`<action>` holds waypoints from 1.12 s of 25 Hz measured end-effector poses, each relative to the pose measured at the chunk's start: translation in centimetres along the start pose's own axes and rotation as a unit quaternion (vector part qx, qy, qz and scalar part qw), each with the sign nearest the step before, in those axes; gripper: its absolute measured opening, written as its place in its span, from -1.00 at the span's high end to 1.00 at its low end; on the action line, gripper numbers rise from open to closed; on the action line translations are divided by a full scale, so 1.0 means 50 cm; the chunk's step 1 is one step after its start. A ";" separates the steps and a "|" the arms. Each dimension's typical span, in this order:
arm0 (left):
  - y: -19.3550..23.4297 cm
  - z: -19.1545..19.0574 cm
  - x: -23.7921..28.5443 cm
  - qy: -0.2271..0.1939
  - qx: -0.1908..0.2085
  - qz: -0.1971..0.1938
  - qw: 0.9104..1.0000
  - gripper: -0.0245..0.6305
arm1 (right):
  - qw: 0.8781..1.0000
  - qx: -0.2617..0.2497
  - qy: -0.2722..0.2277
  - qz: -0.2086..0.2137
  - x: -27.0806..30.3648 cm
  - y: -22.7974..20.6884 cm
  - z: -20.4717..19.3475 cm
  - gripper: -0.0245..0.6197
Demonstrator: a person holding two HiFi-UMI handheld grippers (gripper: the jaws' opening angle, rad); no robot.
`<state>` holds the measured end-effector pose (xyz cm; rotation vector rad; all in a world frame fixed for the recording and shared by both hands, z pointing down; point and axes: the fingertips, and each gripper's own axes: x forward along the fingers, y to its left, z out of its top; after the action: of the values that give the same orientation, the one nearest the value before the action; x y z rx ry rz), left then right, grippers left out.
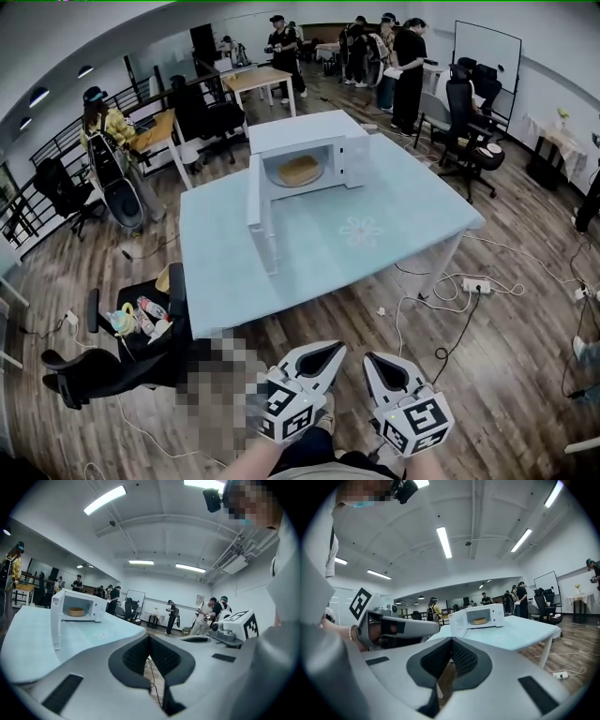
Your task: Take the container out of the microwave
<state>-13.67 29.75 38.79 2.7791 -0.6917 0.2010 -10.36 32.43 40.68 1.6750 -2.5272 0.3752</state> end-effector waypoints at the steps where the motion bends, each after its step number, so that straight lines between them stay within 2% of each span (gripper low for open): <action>1: 0.026 0.016 0.015 -0.006 0.003 0.001 1.000 0.93 | 1.000 0.003 0.003 -0.001 0.021 -0.015 0.003 0.90; 3: 0.086 0.041 0.043 -0.009 0.005 0.006 1.000 0.93 | 1.000 -0.001 0.006 0.003 0.066 -0.033 0.021 0.90; 6: 0.162 0.059 0.087 -0.003 -0.014 0.005 1.000 0.93 | 1.000 -0.019 0.008 -0.001 0.122 -0.052 0.049 0.90; 9: 0.194 0.084 0.143 -0.008 -0.007 -0.029 1.000 0.93 | 0.999 -0.022 0.000 -0.025 0.173 -0.102 0.073 0.90; 12: 0.218 0.101 0.174 -0.012 0.007 -0.065 0.998 0.93 | 0.999 -0.004 -0.009 -0.038 0.225 -0.137 0.094 0.90; 14: 0.242 0.096 0.186 -0.007 -0.003 -0.072 0.997 0.93 | 0.999 -0.001 -0.005 -0.042 0.252 -0.149 0.099 0.90; 16: 0.261 0.084 0.201 -0.001 -0.034 -0.074 0.997 0.93 | 0.999 -0.002 0.009 -0.049 0.270 -0.162 0.093 0.90; 19: 0.280 0.078 0.208 -0.006 -0.078 -0.075 0.994 0.93 | 0.998 0.000 0.036 -0.043 0.296 -0.168 0.070 0.90; 22: 0.312 0.068 0.211 -0.001 -0.080 -0.064 0.995 0.93 | 0.999 -0.002 0.049 -0.014 0.334 -0.165 0.066 0.90; 28: 0.393 0.066 0.241 0.011 -0.084 -0.013 0.996 0.93 | 0.998 -0.007 0.054 0.025 0.420 -0.198 0.079 0.90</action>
<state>-12.24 6.81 42.45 2.6194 -0.6368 0.1605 -9.35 8.96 42.73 1.5448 -2.4917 0.4373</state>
